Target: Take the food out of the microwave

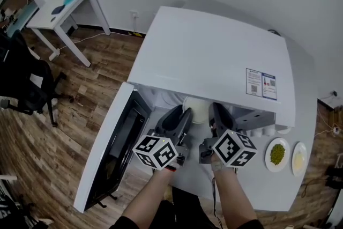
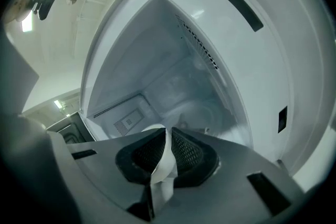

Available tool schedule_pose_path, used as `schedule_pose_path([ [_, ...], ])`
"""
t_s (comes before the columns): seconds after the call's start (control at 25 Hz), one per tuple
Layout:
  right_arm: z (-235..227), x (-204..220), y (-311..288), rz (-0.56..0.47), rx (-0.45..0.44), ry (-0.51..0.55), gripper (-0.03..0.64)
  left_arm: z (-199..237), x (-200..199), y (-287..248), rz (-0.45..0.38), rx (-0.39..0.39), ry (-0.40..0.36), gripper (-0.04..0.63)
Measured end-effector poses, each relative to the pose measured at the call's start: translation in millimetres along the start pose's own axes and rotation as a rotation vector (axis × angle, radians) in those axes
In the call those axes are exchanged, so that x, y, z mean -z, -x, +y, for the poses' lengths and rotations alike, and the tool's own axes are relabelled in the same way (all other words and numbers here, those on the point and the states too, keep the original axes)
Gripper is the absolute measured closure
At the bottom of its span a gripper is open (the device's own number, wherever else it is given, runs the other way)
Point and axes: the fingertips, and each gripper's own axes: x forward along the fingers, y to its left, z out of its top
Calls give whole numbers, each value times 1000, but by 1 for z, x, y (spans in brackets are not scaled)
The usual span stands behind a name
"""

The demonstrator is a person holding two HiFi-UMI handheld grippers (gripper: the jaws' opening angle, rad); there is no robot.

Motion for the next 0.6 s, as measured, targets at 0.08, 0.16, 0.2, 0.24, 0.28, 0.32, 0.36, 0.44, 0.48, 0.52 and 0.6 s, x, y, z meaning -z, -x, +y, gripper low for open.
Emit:
schedule_pose_path([
  [0.08, 1, 1, 0, 4, -6, 14, 566, 2, -1, 0, -8, -8, 6, 463],
  [0.16, 1, 1, 0, 7, -9, 28, 566, 3, -3, 0, -16, -18, 10, 472],
  [0.2, 1, 2, 0, 9, -10, 32, 566, 3, -3, 0, -19, -23, 12, 475],
  [0.24, 2, 2, 0, 13, -12, 36, 566, 4, -3, 0, -21, -27, 15, 479],
  [0.28, 2, 3, 0, 19, -14, 39, 566, 4, -3, 0, -23, -30, 19, 482],
  [0.32, 2, 3, 0, 26, -14, 43, 566, 5, -3, 0, -24, -32, 25, 483],
  [0.36, 2, 4, 0, 33, -16, 46, 566, 5, -4, 0, -25, -34, 30, 485],
  [0.44, 2, 5, -1, 44, -19, 46, 566, 6, -4, 0, -28, -39, 39, 491],
  [0.48, 2, 5, -1, 48, -22, 40, 566, 7, -5, 0, -31, -41, 44, 491],
  [0.52, 1, 5, -2, 50, -25, 31, 566, 7, -5, -1, -33, -43, 50, 491],
  [0.6, 1, 5, -2, 53, -28, 23, 566, 7, -6, -1, -37, -46, 56, 492],
])
